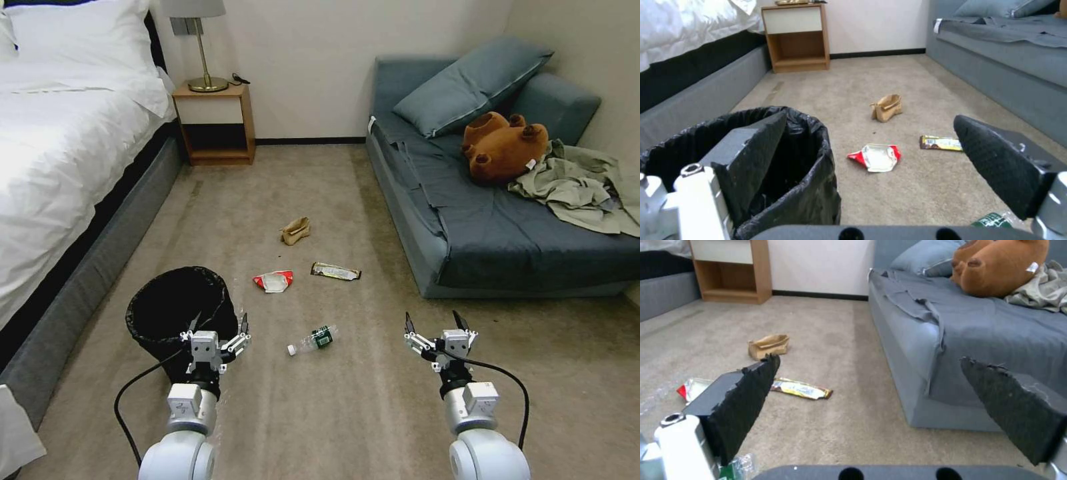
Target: Pick up the trash bin, then pick up the garbage on the floor and place it into the trash bin.
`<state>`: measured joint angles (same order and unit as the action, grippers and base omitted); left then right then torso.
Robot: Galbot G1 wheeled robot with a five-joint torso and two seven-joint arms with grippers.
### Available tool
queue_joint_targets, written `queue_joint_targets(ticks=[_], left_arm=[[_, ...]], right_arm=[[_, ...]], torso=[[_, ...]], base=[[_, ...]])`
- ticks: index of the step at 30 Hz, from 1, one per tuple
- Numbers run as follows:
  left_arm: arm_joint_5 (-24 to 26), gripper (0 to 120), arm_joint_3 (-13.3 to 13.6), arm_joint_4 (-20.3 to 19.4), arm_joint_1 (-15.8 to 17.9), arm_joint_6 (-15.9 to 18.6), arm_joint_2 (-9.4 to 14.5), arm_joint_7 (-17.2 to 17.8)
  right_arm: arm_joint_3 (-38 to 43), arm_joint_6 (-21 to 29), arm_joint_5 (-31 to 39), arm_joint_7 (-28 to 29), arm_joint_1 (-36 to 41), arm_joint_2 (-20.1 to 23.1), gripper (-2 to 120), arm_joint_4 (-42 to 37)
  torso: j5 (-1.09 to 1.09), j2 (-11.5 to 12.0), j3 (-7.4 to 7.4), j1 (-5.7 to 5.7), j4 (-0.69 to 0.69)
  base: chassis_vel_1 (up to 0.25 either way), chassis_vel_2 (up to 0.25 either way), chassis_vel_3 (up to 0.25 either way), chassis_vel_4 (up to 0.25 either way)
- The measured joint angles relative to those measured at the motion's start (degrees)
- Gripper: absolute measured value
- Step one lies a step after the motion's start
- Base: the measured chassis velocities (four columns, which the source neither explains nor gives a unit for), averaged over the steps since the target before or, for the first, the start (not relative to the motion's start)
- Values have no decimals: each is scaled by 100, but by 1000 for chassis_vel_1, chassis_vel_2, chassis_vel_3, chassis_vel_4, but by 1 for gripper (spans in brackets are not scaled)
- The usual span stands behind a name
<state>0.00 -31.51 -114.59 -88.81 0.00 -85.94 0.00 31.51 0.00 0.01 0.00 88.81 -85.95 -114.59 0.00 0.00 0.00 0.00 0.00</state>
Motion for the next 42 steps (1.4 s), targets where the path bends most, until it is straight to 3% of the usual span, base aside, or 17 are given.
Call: queue_joint_targets(ticks=[42], left_arm=[[0,100,0,0,0,0,0,0]], right_arm=[[0,0,0,0,0,0,100,0]], torso=[[0,0,0,0,0]], base=[[0,0,0,0]])
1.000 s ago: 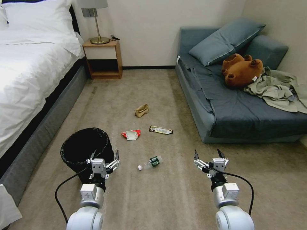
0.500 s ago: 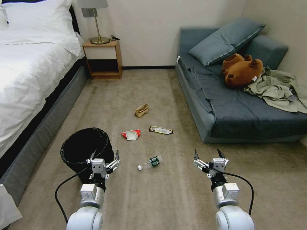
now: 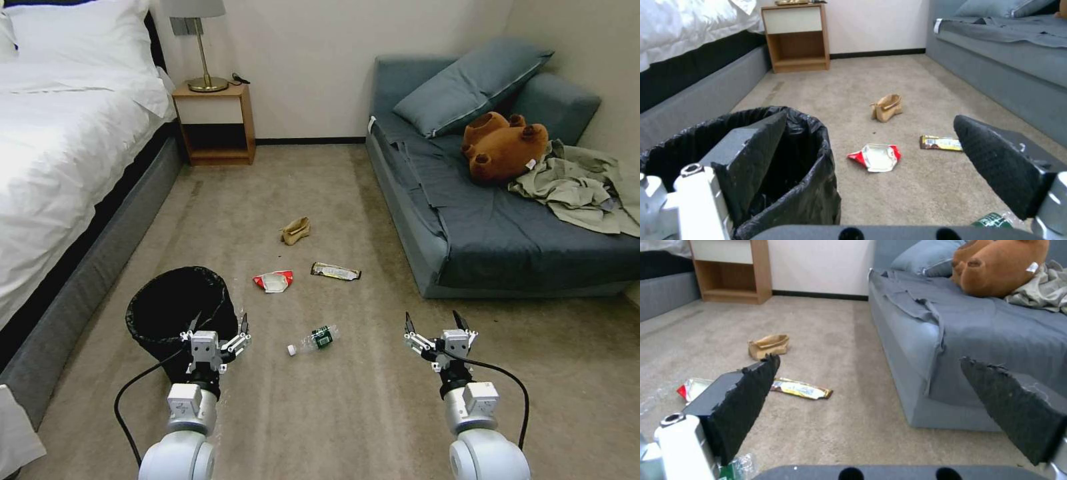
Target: Pick up the trash bin, then pick up the garbage on the floor and place it into the trash bin.
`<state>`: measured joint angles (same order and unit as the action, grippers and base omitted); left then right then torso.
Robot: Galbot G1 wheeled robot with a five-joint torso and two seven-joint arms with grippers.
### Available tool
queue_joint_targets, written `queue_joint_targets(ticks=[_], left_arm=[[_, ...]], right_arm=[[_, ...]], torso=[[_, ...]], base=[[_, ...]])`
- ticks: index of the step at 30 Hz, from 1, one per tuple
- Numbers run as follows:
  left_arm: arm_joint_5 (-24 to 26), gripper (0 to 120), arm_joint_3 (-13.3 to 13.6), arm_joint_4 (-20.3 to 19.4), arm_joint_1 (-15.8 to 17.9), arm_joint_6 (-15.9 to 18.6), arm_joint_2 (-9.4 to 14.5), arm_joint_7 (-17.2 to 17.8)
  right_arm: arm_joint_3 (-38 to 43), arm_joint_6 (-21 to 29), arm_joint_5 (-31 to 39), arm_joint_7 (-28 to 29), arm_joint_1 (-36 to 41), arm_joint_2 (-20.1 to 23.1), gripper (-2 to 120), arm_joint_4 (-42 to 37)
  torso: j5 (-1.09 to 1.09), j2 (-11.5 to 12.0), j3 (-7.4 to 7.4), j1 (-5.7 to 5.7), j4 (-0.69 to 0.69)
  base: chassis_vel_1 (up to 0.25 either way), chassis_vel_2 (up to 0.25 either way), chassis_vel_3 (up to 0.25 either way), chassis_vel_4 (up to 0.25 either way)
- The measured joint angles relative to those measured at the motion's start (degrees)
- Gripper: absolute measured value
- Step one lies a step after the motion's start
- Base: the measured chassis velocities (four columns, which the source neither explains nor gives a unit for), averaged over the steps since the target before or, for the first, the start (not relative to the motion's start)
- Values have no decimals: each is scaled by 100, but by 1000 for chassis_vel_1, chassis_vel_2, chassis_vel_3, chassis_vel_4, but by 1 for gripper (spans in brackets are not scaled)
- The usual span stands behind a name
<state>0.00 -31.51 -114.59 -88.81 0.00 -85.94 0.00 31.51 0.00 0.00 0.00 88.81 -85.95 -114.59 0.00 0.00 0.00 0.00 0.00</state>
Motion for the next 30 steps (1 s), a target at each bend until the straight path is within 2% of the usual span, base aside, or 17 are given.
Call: queue_joint_targets(ticks=[10,12,13,16,17,18,19,20,22,23,24,25,27,28,30], left_arm=[[15,100,0,0,6,3,7,3],[246,100,-73,0,120,177,160,121],[246,100,-73,0,120,177,160,121],[879,100,-280,18,446,662,581,458],[879,100,-280,18,446,662,581,458],[1118,100,-358,27,570,844,736,584],[1118,100,-358,27,570,844,736,584],[1410,100,-449,38,718,1071,930,734],[1447,100,-461,39,737,1098,954,754],[1809,100,-578,50,922,1375,1195,942],[2027,100,-649,59,1032,1543,1338,1057],[2027,100,-649,59,1032,1543,1338,1057],[2567,100,-824,77,1309,1957,1695,1339],[2567,100,-824,77,1309,1957,1695,1339],[2997,100,-960,90,1526,2282,1980,1563]], right_arm=[[-9,9,19,8,-11,3,100,-1],[-97,219,213,166,-115,51,100,-23],[-97,219,213,166,-115,51,100,-23],[-386,870,804,662,-433,205,100,-112],[-386,870,804,662,-433,205,100,-112],[-481,1090,1001,827,-539,259,100,-143],[-481,1090,1001,827,-539,259,100,-143],[-617,1402,1280,1065,-691,330,100,-184],[-625,1420,1297,1079,-699,334,100,-187],[-793,1806,1640,1368,-885,422,100,-237],[-888,2023,1837,1534,-991,475,100,-266],[-888,2023,1837,1534,-991,475,100,-266],[-1125,2565,2324,1941,-1252,599,100,-337],[-1125,2565,2324,1941,-1252,599,100,-337],[-1311,2996,2714,2267,-1463,700,100,-398]], torso=[[0,0,0,0,0],[1,0,0,0,0],[1,0,0,0,0],[1,0,0,0,0],[1,0,0,0,0],[1,0,0,0,1],[1,0,0,0,1],[1,0,0,0,1],[1,0,0,0,1],[1,0,1,0,0],[2,0,0,0,1],[2,0,0,0,1],[1,0,1,0,0],[1,0,1,0,0],[1,0,1,0,0]], base=[[0,0,0,0],[0,0,0,0],[0,0,0,0],[0,0,0,0],[0,0,0,0],[0,0,0,0],[0,0,0,0],[0,0,0,0],[0,0,0,0],[0,0,0,0],[0,0,0,0],[0,0,0,0],[0,0,0,0],[0,0,0,0],[0,0,0,0]])
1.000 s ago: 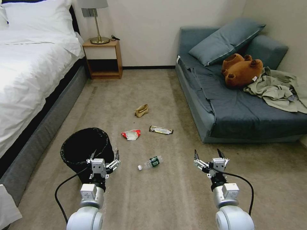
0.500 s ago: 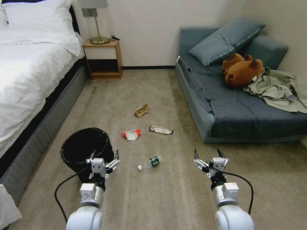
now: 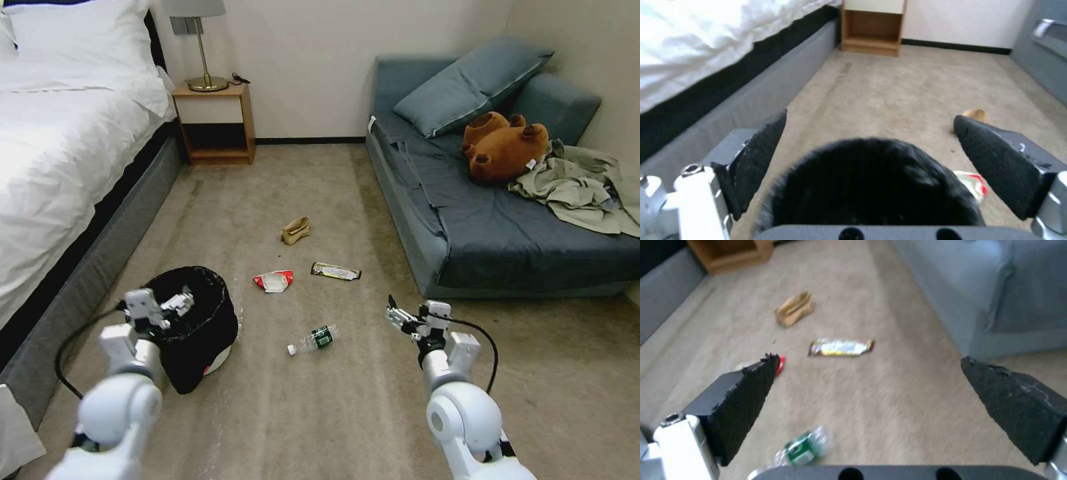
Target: Pick up the trash bin, then pick up the garbage on the floor and place it into the trash bin.
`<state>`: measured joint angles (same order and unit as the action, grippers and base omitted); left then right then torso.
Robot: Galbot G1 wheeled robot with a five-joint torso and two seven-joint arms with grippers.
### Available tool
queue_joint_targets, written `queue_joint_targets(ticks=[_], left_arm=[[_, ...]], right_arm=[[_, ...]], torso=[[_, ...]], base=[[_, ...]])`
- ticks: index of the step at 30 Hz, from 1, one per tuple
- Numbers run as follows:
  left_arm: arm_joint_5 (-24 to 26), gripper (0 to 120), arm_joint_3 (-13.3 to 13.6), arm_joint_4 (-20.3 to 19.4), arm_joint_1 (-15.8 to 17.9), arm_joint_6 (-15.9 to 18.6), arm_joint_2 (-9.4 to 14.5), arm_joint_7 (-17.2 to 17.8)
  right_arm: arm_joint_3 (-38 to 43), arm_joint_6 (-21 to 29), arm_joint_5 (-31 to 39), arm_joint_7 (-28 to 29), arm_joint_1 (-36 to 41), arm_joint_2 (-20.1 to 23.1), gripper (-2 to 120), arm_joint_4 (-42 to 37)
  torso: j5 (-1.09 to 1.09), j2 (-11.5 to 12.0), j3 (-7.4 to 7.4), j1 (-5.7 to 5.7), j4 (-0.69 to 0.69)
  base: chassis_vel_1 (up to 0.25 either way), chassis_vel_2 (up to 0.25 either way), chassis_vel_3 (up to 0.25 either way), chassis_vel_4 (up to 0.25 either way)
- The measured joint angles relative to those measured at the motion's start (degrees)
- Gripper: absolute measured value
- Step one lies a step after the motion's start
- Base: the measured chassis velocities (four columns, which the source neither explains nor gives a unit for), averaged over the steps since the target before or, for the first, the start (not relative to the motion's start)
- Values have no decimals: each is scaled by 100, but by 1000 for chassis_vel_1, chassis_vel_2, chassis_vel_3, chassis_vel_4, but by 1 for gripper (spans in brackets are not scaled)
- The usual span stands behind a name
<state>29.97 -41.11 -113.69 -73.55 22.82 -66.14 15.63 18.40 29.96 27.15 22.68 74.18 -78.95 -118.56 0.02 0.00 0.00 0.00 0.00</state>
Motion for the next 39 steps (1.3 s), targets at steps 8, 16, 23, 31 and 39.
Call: queue_joint_targets(ticks=[8,16,23,31,39], left_arm=[[801,100,-264,26,415,618,532,418],[1318,100,-514,9,205,624,820,418],[1322,100,-519,6,129,798,907,485],[1565,99,-496,-41,325,1161,974,791],[2095,100,-520,312,539,1417,1119,1108]], right_arm=[[-316,728,652,543,-350,171,100,-94],[-335,686,815,596,-413,596,100,-119],[-248,422,887,612,-387,1220,100,-150],[-277,219,470,419,-46,1058,100,-88],[-271,110,261,347,34,988,100,-75]], torso=[[-2,0,0,0,0],[-9,0,-1,0,0],[-7,0,0,0,-2],[-3,0,0,0,-2],[-1,0,0,-1,0]], base=[[0,0,0,0],[0,0,0,0],[0,0,0,0],[0,0,0,0],[0,0,0,0]])
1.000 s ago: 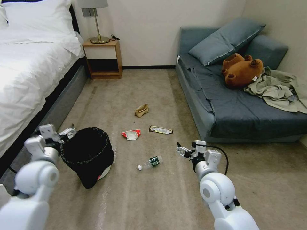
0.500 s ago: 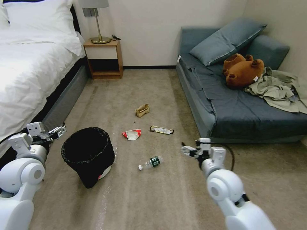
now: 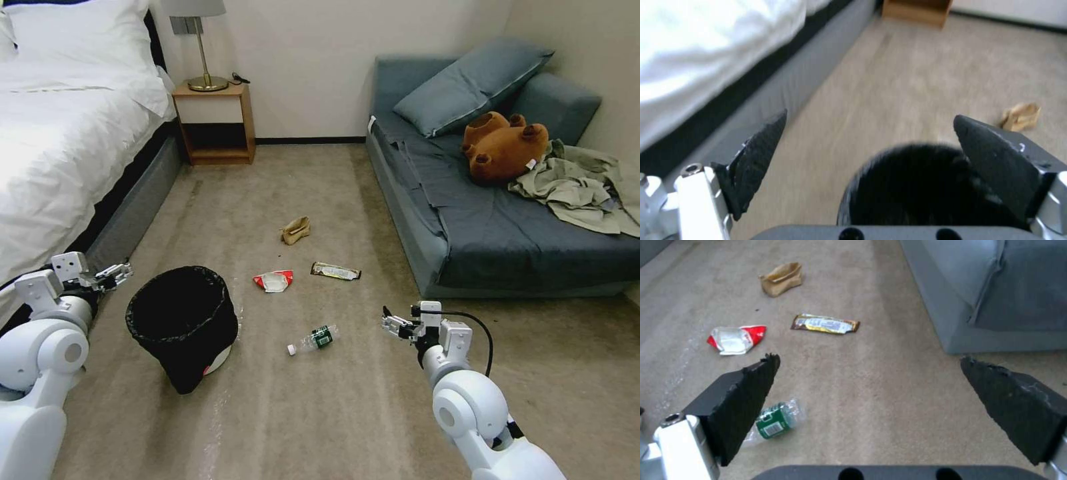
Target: Pick up the trash bin, then pick up the garbage on the floor and place it into the trash bin.
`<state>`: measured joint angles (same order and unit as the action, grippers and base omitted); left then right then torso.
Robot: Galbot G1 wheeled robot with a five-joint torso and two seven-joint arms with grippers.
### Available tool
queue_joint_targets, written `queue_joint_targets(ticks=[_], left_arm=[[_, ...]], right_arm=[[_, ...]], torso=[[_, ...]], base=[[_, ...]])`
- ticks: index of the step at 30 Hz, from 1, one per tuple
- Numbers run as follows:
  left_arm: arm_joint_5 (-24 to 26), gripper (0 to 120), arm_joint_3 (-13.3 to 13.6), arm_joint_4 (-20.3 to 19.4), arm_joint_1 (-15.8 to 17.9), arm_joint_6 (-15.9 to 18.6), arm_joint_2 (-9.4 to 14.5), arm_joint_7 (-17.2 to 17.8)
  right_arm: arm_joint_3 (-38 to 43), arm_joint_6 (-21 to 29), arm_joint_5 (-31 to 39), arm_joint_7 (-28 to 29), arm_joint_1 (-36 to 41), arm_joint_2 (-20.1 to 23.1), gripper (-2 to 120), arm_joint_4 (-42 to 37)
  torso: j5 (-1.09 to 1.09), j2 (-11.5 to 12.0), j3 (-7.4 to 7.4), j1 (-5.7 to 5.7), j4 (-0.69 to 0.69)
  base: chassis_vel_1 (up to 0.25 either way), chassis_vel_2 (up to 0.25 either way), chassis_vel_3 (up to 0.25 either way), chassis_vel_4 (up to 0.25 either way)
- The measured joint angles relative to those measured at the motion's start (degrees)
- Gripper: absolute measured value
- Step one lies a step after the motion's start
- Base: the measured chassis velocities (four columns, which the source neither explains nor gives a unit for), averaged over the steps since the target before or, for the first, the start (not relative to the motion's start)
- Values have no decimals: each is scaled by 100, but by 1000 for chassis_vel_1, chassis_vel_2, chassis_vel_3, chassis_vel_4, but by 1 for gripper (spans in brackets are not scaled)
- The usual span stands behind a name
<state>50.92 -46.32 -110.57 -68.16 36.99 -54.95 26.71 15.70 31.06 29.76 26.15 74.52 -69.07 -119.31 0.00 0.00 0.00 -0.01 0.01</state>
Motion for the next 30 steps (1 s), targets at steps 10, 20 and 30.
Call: queue_joint_targets(ticks=[10,20,30], left_arm=[[1060,98,119,393,430,542,137,806],[1044,100,535,940,568,542,283,815],[682,99,1171,1709,1040,527,92,750]], right_arm=[[321,-69,-136,-142,159,-12,100,-190],[608,-176,-421,-316,594,-164,100,-379],[785,-269,-783,-416,958,-346,100,-495]], torso=[[0,0,0,0,-1],[-1,0,0,0,-1],[0,0,0,0,-1]], base=[[0,0,0,0],[0,0,0,0],[0,0,0,0]])
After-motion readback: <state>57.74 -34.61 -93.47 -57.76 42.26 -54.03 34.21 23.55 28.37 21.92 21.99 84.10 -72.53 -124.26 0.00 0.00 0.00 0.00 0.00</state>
